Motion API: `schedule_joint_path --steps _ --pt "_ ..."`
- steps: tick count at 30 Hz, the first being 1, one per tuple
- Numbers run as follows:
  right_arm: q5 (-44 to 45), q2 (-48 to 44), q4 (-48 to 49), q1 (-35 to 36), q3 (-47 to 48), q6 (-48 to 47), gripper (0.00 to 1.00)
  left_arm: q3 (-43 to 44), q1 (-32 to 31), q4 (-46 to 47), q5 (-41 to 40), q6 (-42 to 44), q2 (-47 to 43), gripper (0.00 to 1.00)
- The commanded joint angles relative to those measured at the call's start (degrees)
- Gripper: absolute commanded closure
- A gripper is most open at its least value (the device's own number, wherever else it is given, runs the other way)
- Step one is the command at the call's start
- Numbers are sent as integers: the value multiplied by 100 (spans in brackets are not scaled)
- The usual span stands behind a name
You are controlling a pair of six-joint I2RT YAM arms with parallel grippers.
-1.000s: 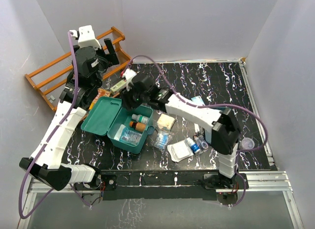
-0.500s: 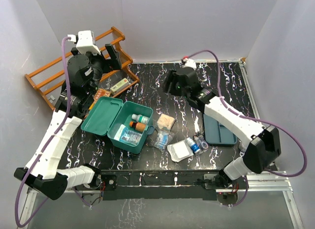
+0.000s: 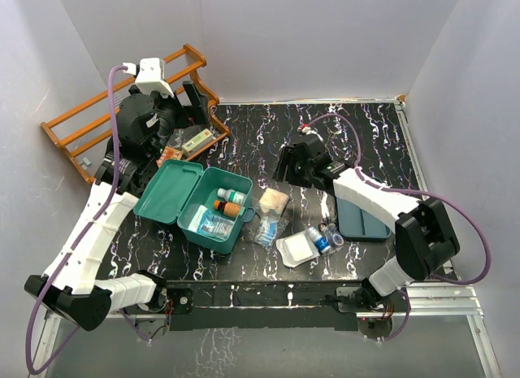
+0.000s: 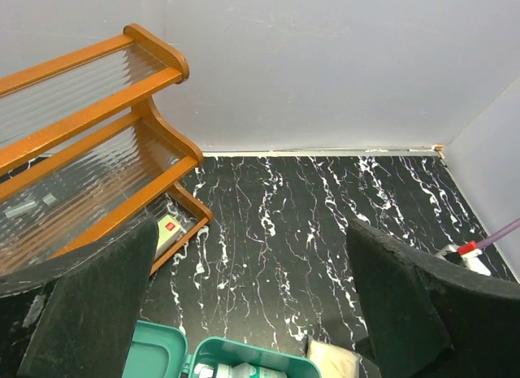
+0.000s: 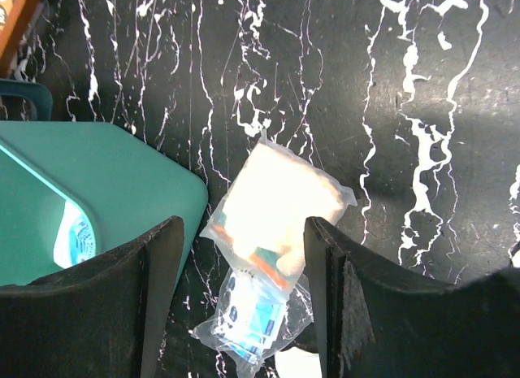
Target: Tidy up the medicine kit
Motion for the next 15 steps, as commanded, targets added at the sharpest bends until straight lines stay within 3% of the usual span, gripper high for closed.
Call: schedule_joint_path --steps 1,7,15 --pt "-120 218 128 -12 -82 113 43 9 19 -97 126 -104 -240 1" --pt "-27 687 -470 -12 32 229 48 -155 24 -426 165 -216 -344 1" --pt "-490 1106 -305 -13 -26 263 53 -278 24 -588 248 -373 -273 1"
